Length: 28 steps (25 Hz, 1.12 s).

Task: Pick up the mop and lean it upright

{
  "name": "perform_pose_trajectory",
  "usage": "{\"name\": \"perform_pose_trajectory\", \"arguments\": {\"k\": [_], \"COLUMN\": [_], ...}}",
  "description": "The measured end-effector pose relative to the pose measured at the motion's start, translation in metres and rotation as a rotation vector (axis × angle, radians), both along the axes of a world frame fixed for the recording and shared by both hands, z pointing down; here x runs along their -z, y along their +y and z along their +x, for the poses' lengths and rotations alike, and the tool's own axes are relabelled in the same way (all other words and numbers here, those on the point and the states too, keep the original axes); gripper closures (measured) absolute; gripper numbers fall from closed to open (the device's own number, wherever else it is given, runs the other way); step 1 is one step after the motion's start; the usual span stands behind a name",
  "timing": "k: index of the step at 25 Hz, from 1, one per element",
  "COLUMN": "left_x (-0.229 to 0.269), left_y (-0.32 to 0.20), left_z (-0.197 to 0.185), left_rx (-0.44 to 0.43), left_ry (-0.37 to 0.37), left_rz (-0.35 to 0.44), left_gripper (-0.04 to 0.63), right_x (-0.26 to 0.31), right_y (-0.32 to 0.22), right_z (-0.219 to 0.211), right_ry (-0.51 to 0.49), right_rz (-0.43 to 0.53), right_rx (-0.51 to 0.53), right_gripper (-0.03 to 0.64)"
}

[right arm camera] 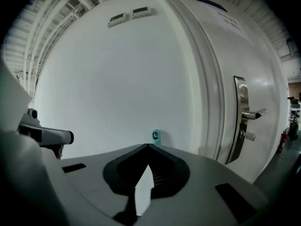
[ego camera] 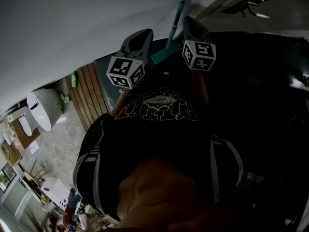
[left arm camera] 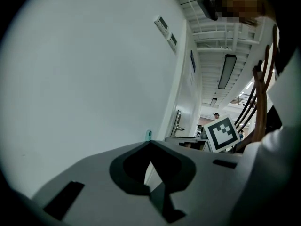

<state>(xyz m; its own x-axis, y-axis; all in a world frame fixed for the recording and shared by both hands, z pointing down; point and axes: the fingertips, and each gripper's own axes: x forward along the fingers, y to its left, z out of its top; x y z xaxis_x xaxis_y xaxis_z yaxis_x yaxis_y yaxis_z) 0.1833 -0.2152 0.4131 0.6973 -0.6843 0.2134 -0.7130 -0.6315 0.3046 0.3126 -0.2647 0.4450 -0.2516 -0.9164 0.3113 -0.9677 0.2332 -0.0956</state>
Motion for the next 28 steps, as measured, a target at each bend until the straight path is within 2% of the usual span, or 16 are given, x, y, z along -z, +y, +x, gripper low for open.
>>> {"name": "perform_pose_trajectory", "arguments": {"k": [13,28], "left_x": [-0.001,0.005], "left_y": [0.036,0.053], "left_z": [0.033,0.041], "left_rx": [-0.140,-0.188], "left_ry": [-0.002,0.011], "left_rz": [0.002,-0.002], "left_gripper": [0.558,0.558], "right_x": [0.020,0.034], "right_y": [0.071,0.115], "right_z": [0.008,0.000], "right_ry": [-0.061,-0.066], "right_rz": [0.018,0.018], "right_rx": [-0.071,-0.106], "right_gripper": [0.598,0.598]}}
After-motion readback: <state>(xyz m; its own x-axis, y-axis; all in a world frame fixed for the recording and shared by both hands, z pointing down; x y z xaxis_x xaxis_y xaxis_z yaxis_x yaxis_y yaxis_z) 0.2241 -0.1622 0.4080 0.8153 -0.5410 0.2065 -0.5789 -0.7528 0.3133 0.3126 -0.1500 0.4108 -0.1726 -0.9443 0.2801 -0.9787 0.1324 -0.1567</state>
